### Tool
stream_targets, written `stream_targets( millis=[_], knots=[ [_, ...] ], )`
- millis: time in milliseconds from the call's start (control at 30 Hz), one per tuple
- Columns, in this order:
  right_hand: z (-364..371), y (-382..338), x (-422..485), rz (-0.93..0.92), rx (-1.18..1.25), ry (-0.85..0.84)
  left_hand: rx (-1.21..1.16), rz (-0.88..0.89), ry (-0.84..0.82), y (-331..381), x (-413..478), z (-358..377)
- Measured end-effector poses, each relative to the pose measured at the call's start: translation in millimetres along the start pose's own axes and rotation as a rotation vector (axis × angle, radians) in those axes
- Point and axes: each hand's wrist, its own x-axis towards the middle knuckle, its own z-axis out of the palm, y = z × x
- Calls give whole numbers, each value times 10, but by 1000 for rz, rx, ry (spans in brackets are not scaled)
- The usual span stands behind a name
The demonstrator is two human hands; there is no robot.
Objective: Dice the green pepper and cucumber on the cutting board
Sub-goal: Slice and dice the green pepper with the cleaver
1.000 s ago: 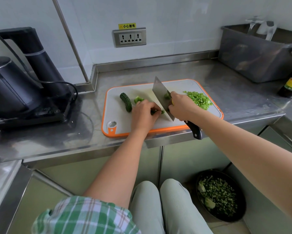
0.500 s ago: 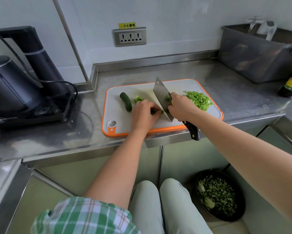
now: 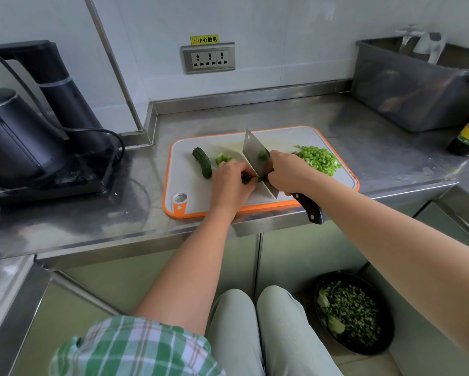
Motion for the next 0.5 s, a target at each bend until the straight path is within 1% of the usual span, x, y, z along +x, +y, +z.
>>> stream_targets(
  millis=[133, 233, 367, 500],
  knots=[
    [25, 41, 35, 14, 28, 70, -6, 8, 4, -3, -4, -2],
    [-59, 42, -1, -3, 41, 37, -3, 8, 7, -8, 2, 6],
    [-104, -10, -65, -27, -3, -28, -15, 11, 10, -12, 1, 11],
    [-39, -21, -41, -9, -10, -25, -30, 15, 8, -31, 6, 11]
  ],
)
